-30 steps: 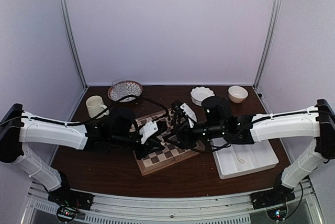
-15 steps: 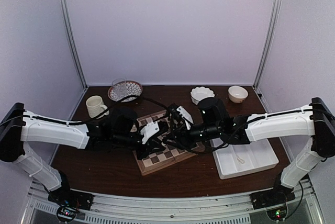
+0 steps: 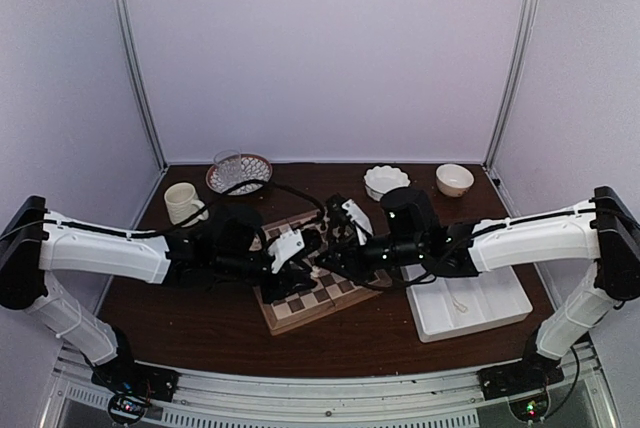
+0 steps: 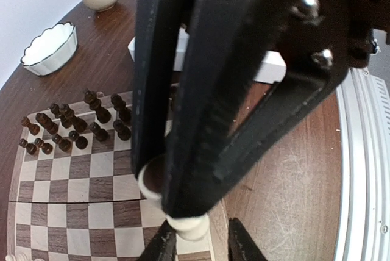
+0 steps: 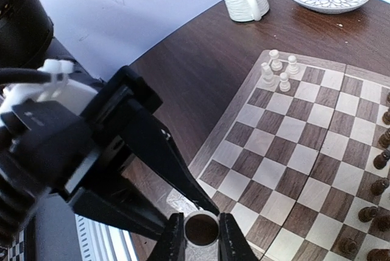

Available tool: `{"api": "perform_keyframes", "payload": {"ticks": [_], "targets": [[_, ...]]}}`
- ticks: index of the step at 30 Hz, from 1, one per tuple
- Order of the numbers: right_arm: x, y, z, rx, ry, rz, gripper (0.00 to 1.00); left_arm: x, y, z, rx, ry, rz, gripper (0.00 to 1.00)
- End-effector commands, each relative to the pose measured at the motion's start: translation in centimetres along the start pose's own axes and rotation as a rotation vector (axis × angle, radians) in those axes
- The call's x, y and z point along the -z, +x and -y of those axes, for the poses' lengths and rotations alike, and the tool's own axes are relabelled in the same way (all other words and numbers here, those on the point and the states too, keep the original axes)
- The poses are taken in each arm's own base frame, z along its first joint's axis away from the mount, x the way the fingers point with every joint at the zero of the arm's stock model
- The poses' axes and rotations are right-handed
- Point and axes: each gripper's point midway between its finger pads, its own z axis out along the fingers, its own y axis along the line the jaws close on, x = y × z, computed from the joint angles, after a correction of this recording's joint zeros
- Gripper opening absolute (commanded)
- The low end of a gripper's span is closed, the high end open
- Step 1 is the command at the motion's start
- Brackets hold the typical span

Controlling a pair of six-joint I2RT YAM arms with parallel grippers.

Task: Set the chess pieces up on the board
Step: Pass from the left arm to the right, then pass from the right arm to the left

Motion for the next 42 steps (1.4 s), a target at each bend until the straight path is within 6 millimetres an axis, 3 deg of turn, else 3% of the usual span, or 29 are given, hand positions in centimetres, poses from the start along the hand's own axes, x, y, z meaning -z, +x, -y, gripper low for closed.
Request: {"api": "perform_keyframes", "payload": {"ticks": [1, 6, 10, 15, 19, 31, 37, 42], "targets": [[1.6, -2.1, 2.5, -0.082, 0.058, 0.126, 0.06, 1.2, -1.9, 0.0, -0.014, -0.019, 0.099, 0.37], [2.4, -2.9, 3.4, -0.216, -0.046, 0.197, 0.03, 3.0, -2.7, -0.1, -0.034, -0.056, 0.167, 0.46], [2.6, -3.4, 3.4, -0.270, -0.090, 0.230, 0.03, 4.9, -3.3, -0.9, -0.062, -0.156, 0.257, 0.60], [2.5, -4.1, 2.3, -0.371, -0.190, 0.255, 0.01, 6.9, -3.9, -0.6, -0.203, -0.282, 0.374, 0.73], [2.5, -5.0, 0.9, -0.446, -0.301, 0.291, 0.00, 8.1, -4.1, -0.2, -0.362, -0.398, 0.447, 0.77], [-1.0, -3.2, -2.4, -0.608, -0.419, 0.183, 0.00, 8.4, -3.7, -0.4, -0.583, -0.576, 0.454, 0.77], [-1.1, -3.5, -3.5, -0.659, -0.517, 0.205, 0.00, 8.0, -3.5, -0.4, -0.615, -0.579, 0.434, 0.74], [-1.0, -3.4, -3.4, -0.669, -0.513, 0.221, 0.00, 7.2, -3.1, 0.2, -0.643, -0.542, 0.415, 0.74]]}}
